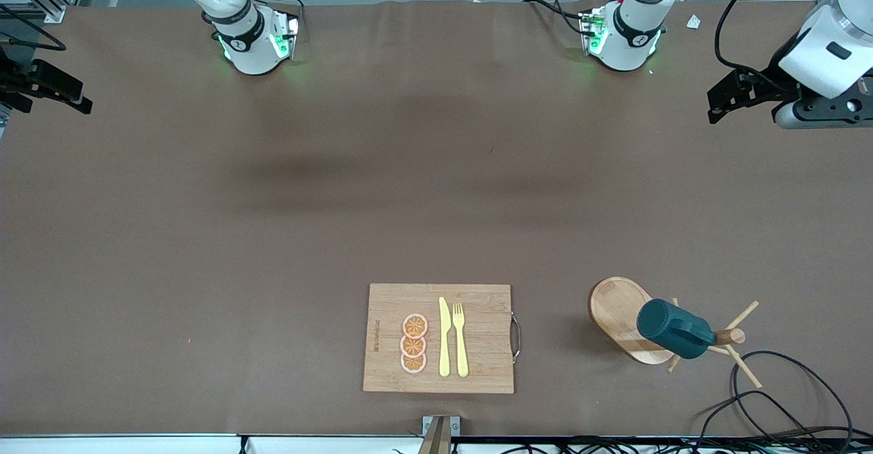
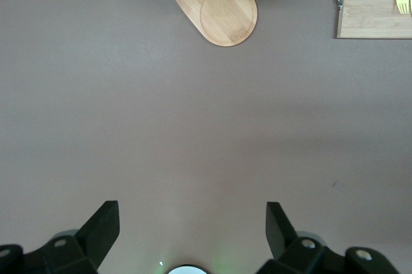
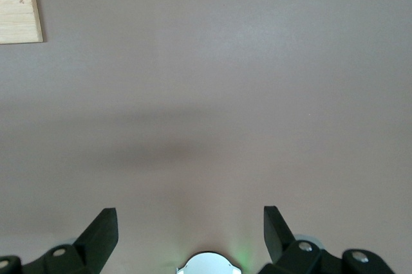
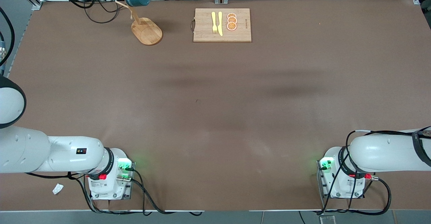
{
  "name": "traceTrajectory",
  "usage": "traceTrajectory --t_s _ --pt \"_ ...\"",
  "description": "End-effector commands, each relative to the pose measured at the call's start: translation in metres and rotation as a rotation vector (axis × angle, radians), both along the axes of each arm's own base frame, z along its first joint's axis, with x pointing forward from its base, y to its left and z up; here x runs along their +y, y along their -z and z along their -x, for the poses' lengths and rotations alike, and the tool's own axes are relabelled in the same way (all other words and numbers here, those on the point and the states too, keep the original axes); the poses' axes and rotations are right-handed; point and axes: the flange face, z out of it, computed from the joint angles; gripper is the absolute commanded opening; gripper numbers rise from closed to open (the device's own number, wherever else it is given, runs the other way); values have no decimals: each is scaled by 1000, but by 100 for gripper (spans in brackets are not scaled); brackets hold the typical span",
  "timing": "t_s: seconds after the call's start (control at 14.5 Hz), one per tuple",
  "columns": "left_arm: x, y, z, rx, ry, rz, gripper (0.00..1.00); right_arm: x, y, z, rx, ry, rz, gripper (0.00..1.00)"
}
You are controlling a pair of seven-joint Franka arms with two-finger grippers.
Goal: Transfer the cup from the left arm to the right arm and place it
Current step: 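Move the left gripper toward the teal mug on the wooden stand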
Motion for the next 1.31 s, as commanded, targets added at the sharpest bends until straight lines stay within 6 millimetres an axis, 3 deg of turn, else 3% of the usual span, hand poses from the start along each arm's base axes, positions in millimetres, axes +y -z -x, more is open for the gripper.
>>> traceTrajectory --t_s 0.0,0.21,0.28,0.41,0.55,0.76,0.97,1.11,1.24 --pt "1 -5 0 3 5 -9 100 0 -4 8 -9 9 -9 100" --pt "7 -9 -1 -4 -4 -8 100 2 -4 7 -14 7 -18 100" --pt "13 -21 -3 -31 -15 -3 100 2 -4 7 -14 7 -21 100" --pt "14 -24 -18 -19 -20 13 100 2 -4 7 -17 1 -22 100" --pt "23 -13 -34 3 -60 20 100 1 -4 7 -17 -37 -25 100" --pt "52 8 -62 -13 -237 117 100 0 -5 8 -15 -41 -26 100" --pt "90 35 -93 -53 -340 238 100 2 -4 8 -9 -31 -23 100" --pt "122 67 -114 -59 -429 343 100 2 -4 9 -8 -32 -24 100" --pt "122 85 -127 -56 -559 411 100 2 -4 9 -6 -26 -23 100"
